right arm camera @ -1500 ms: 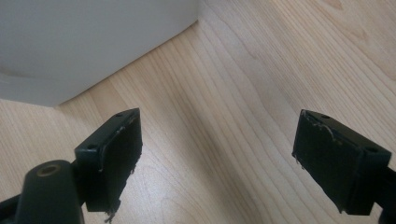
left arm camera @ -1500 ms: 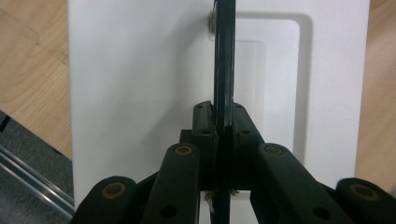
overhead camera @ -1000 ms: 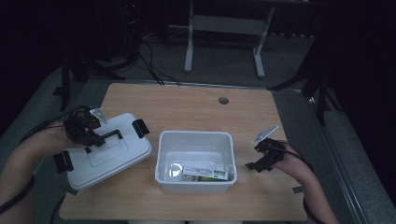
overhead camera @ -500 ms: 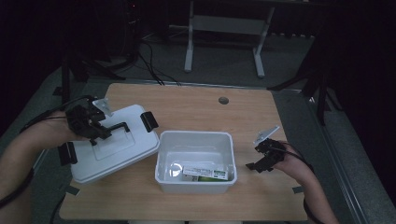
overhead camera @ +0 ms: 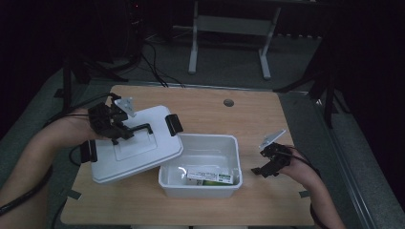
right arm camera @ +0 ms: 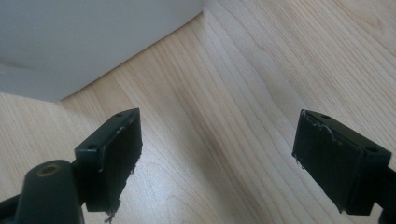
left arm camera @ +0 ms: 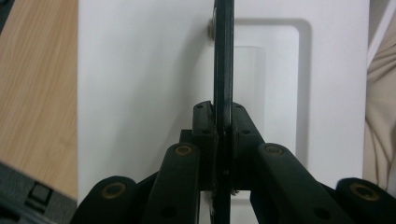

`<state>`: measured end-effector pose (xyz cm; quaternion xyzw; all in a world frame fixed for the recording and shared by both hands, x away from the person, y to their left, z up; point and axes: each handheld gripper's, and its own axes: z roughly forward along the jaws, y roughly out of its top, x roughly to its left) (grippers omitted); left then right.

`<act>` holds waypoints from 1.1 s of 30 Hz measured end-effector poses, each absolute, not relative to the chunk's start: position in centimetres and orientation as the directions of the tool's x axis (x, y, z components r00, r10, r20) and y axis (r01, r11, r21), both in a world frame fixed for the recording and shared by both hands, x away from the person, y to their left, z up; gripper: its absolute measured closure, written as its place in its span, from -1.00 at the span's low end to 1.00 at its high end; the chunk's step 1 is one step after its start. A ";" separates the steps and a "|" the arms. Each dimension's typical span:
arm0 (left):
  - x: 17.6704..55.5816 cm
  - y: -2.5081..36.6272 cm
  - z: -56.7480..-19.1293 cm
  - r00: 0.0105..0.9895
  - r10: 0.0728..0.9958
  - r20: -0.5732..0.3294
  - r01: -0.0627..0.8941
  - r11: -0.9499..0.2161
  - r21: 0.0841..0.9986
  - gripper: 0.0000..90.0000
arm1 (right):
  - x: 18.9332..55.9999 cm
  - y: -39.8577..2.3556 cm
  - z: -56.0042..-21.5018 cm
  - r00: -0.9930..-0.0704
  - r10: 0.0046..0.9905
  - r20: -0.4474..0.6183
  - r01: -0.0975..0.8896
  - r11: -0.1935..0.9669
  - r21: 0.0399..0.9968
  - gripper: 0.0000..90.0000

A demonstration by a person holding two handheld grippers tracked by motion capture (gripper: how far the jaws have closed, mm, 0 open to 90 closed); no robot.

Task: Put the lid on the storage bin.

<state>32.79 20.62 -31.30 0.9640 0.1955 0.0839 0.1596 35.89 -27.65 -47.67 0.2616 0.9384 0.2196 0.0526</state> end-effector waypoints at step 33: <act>33.7 10.2 -32.5 0.978 0.194 0.071 0.157 -0.921 0.356 0.87 | 35.6 -27.7 -48.0 -0.858 0.513 0.028 0.467 0.757 0.457 -0.66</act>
